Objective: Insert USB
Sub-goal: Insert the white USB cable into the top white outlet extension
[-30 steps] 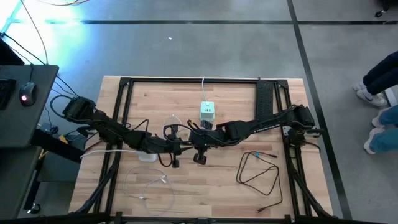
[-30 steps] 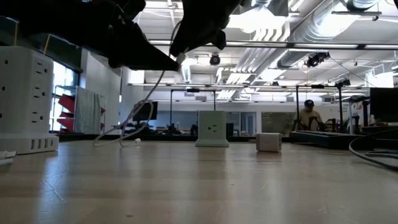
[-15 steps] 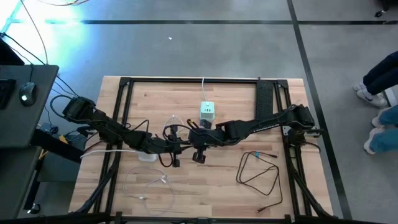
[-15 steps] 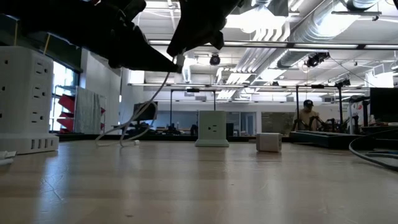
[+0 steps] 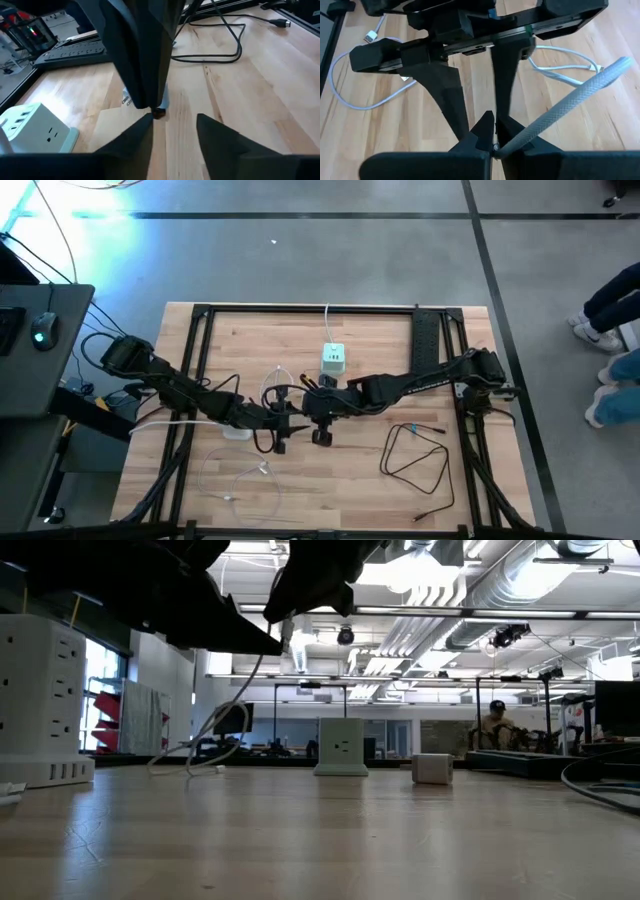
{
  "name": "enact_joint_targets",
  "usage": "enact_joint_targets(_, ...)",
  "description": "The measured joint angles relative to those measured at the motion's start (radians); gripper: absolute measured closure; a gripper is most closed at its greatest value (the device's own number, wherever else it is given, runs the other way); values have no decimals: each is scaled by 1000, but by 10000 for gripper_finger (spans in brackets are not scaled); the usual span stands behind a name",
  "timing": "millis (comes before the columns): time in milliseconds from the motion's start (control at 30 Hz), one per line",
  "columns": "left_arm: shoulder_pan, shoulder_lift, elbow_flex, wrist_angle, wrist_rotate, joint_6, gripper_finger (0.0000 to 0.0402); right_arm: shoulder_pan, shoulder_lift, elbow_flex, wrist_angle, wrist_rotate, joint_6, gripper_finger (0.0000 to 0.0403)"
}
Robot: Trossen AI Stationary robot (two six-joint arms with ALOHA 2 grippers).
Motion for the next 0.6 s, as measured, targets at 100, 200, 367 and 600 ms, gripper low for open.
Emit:
enact_joint_targets(100,0,0,0,1,3,-6,236,5,0,0,0,-8,0,403)
enact_joint_targets(200,0,0,0,9,16,-6,237,8,0,0,14,-28,-27,403)
enact_joint_targets(367,2,0,0,46,87,1,261,10,0,0,77,-74,-116,403)
enact_joint_targets(600,2,0,0,47,118,3,306,11,0,0,64,-90,-157,403)
